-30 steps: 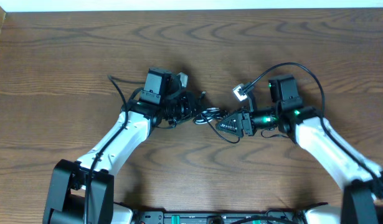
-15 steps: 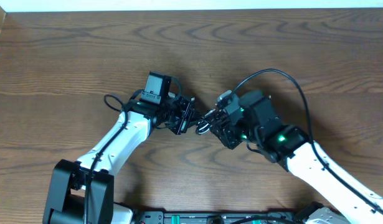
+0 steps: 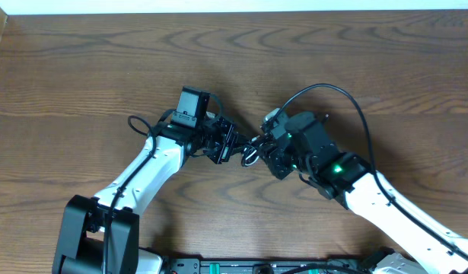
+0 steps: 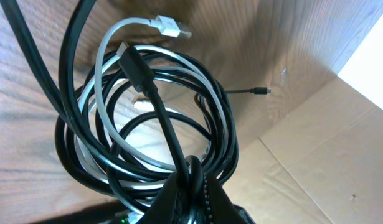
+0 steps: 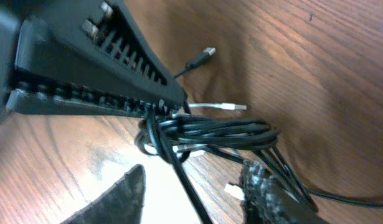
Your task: Untangle cables
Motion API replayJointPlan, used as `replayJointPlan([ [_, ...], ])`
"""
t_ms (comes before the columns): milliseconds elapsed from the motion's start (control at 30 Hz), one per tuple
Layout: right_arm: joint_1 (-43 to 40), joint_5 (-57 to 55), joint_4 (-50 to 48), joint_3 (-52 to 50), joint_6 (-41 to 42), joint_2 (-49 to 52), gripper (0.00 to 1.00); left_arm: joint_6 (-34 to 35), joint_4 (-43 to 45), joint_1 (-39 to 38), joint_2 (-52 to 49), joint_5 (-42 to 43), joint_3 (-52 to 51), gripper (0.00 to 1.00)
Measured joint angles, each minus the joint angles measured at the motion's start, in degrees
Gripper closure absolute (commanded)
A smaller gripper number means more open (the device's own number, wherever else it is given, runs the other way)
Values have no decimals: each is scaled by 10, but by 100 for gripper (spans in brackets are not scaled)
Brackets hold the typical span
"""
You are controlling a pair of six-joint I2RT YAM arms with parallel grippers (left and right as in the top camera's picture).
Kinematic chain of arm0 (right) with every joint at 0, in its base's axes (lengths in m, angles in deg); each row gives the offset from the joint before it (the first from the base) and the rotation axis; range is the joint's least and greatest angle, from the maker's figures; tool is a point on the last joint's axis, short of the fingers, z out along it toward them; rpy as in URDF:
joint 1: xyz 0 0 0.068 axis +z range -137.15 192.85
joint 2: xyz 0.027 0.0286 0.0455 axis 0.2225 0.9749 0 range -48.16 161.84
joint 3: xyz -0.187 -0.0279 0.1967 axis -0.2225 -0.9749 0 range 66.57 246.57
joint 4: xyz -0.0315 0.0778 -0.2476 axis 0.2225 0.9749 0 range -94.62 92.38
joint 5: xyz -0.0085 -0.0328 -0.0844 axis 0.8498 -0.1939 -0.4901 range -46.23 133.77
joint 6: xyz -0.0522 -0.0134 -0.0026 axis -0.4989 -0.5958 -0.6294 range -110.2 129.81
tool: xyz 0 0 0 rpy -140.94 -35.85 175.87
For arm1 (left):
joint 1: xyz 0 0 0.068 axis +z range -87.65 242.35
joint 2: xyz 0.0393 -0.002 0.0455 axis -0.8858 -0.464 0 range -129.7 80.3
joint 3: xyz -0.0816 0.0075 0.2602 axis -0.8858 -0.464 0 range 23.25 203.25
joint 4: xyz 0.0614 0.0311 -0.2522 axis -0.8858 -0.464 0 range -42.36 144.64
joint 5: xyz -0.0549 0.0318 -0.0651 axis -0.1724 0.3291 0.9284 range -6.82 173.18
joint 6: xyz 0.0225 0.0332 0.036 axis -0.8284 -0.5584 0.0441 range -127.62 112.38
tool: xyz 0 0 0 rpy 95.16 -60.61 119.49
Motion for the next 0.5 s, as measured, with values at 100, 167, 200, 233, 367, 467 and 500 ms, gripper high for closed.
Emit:
replayJointPlan([
  [100,-14,31,14,0,-8,-24,44,-10,0,0,0,-8,0,92],
  [167,-23,46,44,1,-20,-45,44,-11,1,0,0,-8,0,93],
  [200,-25,50,59,2,-28,-52,44,-11,1,0,0,-8,0,93],
  [233,-26,54,73,3,-34,-56,44,-11,1,0,0,-8,0,92],
  [367,-26,64,123,3,-56,-53,49,-13,1,0,0,-8,0,92],
  [467,-26,65,135,3,-70,-47,51,-14,1,0,0,-8,0,93],
  [500,-26,65,136,3,-73,-45,51,-16,1,-1,0,-7,0,92],
])
